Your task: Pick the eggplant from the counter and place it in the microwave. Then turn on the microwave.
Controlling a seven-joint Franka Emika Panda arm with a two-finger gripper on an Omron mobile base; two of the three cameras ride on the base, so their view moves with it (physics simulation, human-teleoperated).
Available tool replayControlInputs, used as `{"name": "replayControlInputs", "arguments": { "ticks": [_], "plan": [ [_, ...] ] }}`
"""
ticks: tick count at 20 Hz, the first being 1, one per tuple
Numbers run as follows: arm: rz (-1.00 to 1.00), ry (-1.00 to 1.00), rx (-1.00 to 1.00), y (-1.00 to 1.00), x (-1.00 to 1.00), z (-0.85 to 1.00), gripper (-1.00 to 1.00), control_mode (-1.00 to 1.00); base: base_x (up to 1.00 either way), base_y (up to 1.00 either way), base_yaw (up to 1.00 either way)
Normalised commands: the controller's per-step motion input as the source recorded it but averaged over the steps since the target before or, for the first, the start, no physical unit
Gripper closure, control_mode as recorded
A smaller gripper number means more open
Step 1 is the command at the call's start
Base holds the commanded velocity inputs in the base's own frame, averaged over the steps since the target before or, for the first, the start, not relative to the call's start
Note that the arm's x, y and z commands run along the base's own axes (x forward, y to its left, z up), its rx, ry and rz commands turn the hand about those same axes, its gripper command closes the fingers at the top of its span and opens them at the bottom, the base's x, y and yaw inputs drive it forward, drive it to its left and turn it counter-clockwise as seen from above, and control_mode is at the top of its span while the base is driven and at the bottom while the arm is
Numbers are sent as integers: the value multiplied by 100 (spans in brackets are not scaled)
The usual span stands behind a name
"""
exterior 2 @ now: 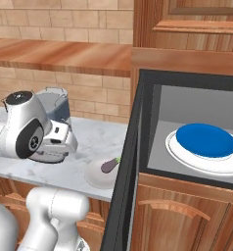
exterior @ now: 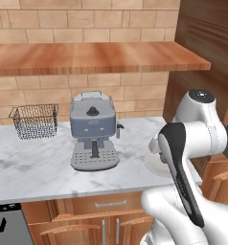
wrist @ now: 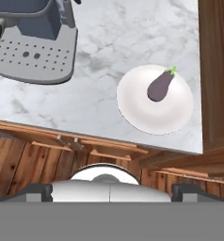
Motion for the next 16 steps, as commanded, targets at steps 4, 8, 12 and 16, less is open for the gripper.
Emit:
{"name": "replayControlInputs", "arguments": {
  "ticks": [4,8,12,16],
  "plan": [
    [-25,5,0,-29,17,-1,-100,-100,0,0,0],
    [-21,2,3,-25,17,-8,-100,-100,0,0,0],
    [-8,0,3,-17,14,-14,-100,-100,0,0,0],
    [-1,0,1,-14,15,-18,-100,-100,0,0,0]
  ]
}}
